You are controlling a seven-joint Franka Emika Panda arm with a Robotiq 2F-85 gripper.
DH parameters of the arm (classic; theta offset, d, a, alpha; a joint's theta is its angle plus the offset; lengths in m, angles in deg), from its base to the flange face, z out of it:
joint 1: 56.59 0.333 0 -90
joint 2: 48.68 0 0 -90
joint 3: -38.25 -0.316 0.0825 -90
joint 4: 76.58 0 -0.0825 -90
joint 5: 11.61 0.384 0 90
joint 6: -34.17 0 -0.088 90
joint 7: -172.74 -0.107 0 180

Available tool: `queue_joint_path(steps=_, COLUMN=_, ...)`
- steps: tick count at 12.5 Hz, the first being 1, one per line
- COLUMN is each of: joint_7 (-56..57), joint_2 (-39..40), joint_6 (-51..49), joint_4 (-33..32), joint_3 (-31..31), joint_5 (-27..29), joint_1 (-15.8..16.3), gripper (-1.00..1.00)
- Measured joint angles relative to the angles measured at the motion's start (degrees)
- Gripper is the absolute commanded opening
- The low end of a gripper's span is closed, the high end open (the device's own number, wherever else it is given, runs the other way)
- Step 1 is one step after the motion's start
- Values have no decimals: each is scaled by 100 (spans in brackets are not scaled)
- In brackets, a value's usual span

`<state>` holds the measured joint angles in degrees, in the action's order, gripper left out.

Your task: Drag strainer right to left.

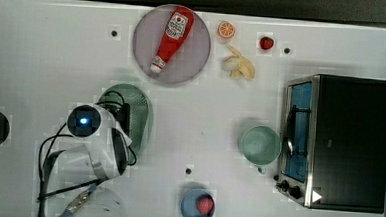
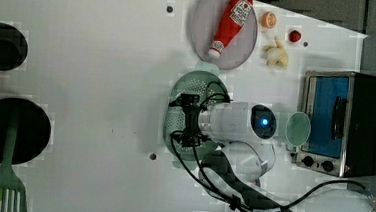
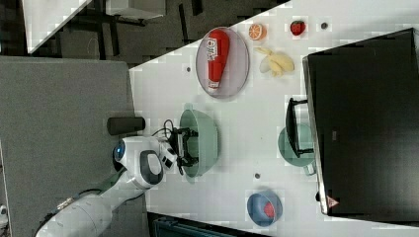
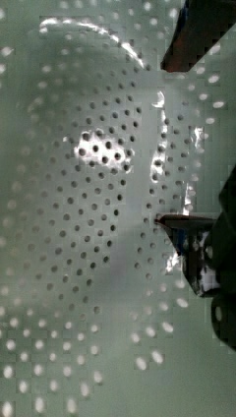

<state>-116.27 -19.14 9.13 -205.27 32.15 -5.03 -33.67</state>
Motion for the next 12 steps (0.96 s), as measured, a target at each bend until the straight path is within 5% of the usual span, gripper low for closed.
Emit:
queue_joint_path(steps=3, joint_7=-185, joint_2=120, joint_6=-157, joint_4=403, joint_3=90, joint_5=211, joint_1=417, gripper=100)
queue_joint_path(steps=12, joint_7=-688, joint_2=481, joint_6=-168, joint_4=1231, joint_3=71, joint_5=252, joint_1=1013, gripper=100)
